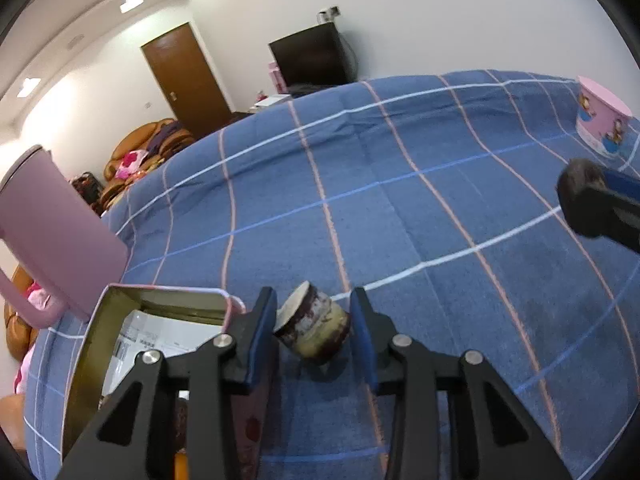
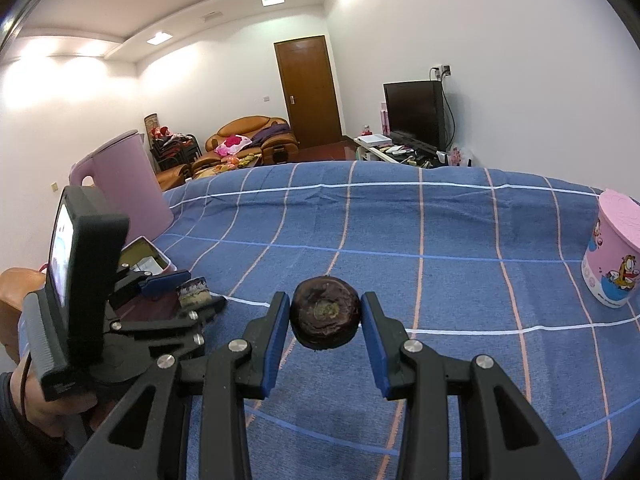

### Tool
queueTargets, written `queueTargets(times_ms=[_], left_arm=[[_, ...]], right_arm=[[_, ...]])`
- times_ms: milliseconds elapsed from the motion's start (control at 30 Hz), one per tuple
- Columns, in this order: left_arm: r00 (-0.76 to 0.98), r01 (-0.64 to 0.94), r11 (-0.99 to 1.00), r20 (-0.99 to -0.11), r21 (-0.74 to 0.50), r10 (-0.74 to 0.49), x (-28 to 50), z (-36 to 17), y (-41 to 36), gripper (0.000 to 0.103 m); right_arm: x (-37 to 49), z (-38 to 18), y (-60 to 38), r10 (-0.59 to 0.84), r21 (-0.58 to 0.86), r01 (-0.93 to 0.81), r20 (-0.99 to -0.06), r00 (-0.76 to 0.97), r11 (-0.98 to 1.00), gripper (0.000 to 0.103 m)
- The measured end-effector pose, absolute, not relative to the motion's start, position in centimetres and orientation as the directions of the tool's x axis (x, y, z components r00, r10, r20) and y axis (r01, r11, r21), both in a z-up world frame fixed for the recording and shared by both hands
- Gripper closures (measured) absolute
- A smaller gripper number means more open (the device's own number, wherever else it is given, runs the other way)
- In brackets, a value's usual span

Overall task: Organize fruits
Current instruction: 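Lift the roll cake with left gripper while right gripper lifts the brown cake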

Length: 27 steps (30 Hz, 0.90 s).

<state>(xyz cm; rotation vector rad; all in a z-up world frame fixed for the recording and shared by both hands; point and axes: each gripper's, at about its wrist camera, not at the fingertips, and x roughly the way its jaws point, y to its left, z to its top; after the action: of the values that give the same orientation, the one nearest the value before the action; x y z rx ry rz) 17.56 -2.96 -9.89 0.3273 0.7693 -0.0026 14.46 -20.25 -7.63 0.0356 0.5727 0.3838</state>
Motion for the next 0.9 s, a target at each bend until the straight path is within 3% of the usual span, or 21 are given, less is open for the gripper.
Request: queueTargets(times_ms=[133, 567, 900], left_arm=[[0.728, 0.142, 0.94, -0.676, 0.311, 0.114, 16.7, -9.9, -3.2, 0.065], [0.787, 0.15, 0.965, -0.616, 0.215, 0.015, 14.0, -8.0, -3.6, 0.065], [0.825, 0.135, 0.976, -0.565, 0.173, -0.013, 12.3, -6.3, -3.0, 0.065]], right_arm=[[14.4, -7.7, -20.2, 0.364, 0.14, -0.344, -0.52, 0.773, 0.929, 0.064], [14.1, -7.4, -20.0, 0.37, 0.133, -0.354, -0.505, 0.78, 0.926, 0.064], [12.8, -6.3, -19.0, 0.391, 0.112, -0.383, -0.444, 0.807, 0.917, 0.064]])
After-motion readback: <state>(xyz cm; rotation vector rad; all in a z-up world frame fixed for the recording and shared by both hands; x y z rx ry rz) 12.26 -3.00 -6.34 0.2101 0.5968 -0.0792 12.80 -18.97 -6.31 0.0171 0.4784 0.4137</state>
